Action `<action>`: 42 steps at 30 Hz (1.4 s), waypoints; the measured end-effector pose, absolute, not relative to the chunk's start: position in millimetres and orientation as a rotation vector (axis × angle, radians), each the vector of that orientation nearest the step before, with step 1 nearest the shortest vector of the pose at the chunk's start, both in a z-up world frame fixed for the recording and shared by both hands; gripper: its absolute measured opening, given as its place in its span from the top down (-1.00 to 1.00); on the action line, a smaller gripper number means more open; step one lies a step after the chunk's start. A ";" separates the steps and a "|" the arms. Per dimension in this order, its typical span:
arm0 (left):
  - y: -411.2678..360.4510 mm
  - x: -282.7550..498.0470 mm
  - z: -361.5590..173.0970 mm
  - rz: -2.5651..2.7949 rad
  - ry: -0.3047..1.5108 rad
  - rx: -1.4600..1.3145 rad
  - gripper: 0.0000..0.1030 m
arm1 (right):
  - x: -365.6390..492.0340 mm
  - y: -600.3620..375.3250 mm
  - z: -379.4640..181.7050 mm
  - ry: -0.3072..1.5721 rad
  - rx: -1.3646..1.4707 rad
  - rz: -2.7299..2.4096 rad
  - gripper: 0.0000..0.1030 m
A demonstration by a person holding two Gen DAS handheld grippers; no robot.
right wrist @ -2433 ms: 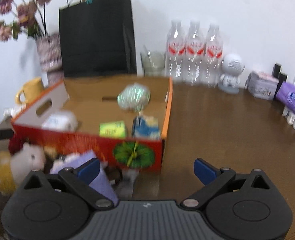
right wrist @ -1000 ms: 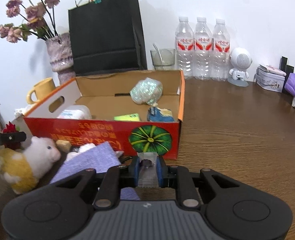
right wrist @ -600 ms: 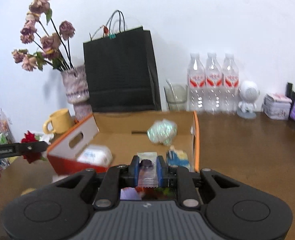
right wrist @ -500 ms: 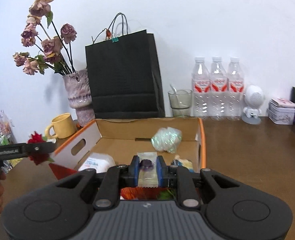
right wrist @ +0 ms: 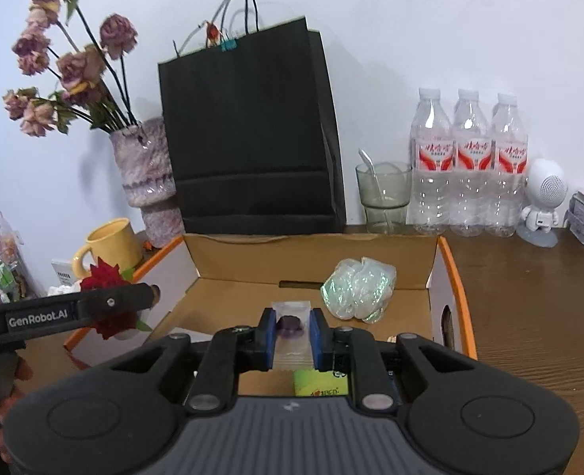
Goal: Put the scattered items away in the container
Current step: 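Drop the red rose and small packet into the box, opening both tools, then grasp the plush alpaca with the left tool while the right grasps the purple pouch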
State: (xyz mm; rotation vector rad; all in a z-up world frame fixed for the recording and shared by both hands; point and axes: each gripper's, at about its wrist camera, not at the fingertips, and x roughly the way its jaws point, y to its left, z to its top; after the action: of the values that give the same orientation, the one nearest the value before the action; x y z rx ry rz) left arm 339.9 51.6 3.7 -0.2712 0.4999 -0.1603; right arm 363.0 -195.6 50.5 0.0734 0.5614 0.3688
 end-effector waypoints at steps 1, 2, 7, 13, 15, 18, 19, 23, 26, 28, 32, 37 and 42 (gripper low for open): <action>51.6 341.3 1.6 -0.157 0.509 -0.270 0.10 | 365.6 -195.2 47.5 0.570 0.072 0.363 0.68; 51.6 341.8 -0.2 -0.153 0.519 -0.268 0.10 | 367.2 -194.9 44.8 0.578 0.069 0.359 0.68; 49.5 339.3 0.2 -0.136 0.527 -0.255 -0.94 | 377.2 -196.1 31.8 0.669 0.082 0.333 -0.51; 44.5 336.0 3.8 -0.114 0.515 -0.214 -1.00 | 373.0 -197.7 33.3 0.663 0.058 0.305 -0.79; 44.3 337.1 2.3 -0.115 0.525 -0.217 -1.00 | 372.7 -198.1 33.2 0.666 0.061 0.307 -0.80; 43.7 337.9 1.8 -0.111 0.532 -0.212 -1.00 | 373.6 -198.3 33.2 0.672 0.059 0.303 -0.80; 43.7 337.9 1.6 -0.109 0.534 -0.210 -1.00 | 373.8 -198.5 32.9 0.674 0.060 0.302 -0.80; 43.7 337.5 1.6 -0.105 0.537 -0.206 -1.00 | 373.4 -197.9 32.2 0.679 0.055 0.300 -0.80; 43.9 337.2 1.9 -0.104 0.539 -0.205 -1.00 | 372.3 -196.9 32.3 0.678 0.049 0.302 -0.80; 44.2 337.2 1.7 -0.102 0.543 -0.203 -1.00 | 371.9 -196.0 32.1 0.677 0.045 0.304 -0.81; 45.4 336.4 2.4 -0.101 0.553 -0.213 -1.00 | 371.1 -196.2 32.5 0.675 0.045 0.304 -0.81; 45.6 331.9 6.6 -0.102 0.547 -0.214 -1.00 | 367.3 -197.0 35.1 0.668 0.045 0.301 -0.82; 48.0 320.2 11.1 -0.101 0.554 -0.224 -1.00 | 356.6 -198.6 40.6 0.662 0.048 0.302 -0.89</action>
State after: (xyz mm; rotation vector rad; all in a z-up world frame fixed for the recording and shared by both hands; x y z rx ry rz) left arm 320.2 48.0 11.1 -0.2243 0.5543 -0.1011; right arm 356.6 -198.6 40.6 0.0476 0.6621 0.3024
